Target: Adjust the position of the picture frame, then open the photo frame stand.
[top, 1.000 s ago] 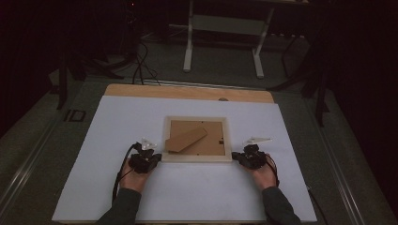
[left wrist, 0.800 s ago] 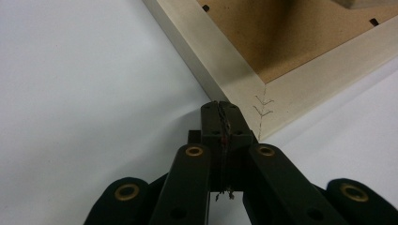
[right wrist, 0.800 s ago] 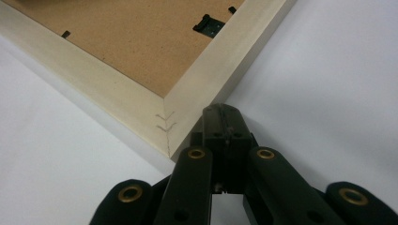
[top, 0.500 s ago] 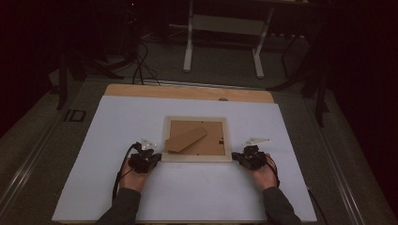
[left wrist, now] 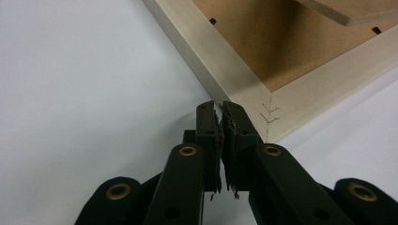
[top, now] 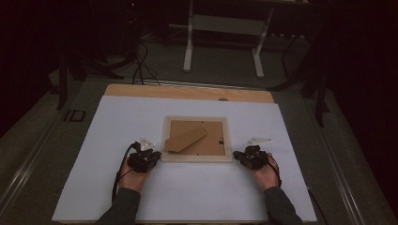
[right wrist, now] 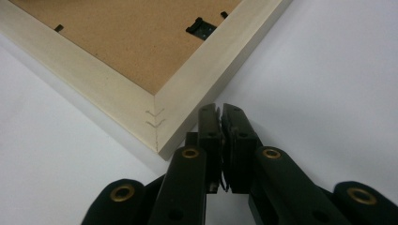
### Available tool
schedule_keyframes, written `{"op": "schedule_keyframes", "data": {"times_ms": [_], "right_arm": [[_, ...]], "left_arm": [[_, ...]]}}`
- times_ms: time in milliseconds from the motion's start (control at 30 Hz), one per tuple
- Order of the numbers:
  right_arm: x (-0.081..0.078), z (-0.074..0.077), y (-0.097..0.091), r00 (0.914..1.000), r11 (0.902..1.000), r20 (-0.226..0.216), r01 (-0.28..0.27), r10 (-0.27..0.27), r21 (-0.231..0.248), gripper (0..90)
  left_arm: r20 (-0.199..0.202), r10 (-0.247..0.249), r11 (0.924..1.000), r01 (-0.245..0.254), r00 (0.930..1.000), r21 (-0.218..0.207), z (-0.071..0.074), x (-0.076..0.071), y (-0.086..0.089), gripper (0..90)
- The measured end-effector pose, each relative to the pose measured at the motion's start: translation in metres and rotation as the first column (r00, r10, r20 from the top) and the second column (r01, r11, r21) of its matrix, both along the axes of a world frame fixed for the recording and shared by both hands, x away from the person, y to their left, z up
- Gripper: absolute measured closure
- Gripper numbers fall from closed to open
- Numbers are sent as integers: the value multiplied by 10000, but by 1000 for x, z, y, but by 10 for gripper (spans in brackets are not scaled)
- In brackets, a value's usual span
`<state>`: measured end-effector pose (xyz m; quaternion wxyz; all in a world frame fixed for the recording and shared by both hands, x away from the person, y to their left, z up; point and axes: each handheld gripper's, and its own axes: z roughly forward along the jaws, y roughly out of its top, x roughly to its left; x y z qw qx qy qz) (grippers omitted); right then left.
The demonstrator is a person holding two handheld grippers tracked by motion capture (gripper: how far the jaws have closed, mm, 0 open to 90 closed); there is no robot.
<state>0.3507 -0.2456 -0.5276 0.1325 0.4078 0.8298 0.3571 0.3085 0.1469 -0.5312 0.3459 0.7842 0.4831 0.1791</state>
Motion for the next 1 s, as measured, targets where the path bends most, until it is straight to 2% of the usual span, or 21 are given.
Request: {"op": "schedule_keyframes", "data": {"times_ms": [267, 500, 633, 900, 1000], "right_arm": [[0, 3, -2, 9998, 9999, 193, 86, -84, -62, 838], [-1, 8, -2, 9992, 9999, 383, 129, -131, 69, 797], [-1, 10, -3, 9986, 9996, 499, 174, -186, 241, 765], [-1, 11, -3, 9988, 9995, 476, 103, -118, 310, 749], [-2, 11, -1, 9989, 9993, 474, 42, -59, 360, 741]], "left_arm": [[109, 54, 9998, -52, 9999, -166, 2, -1, 2, 836], [258, -180, 9991, 190, 9995, -374, 8, -5, 3, 800], [229, -225, 9960, 244, 9995, -863, 10, -6, 7, 765], [376, -188, 9961, 220, 9991, -853, 14, -9, 9, 693], [391, -345, 9962, 375, 9986, -789, 16, -10, 8, 669]]}}
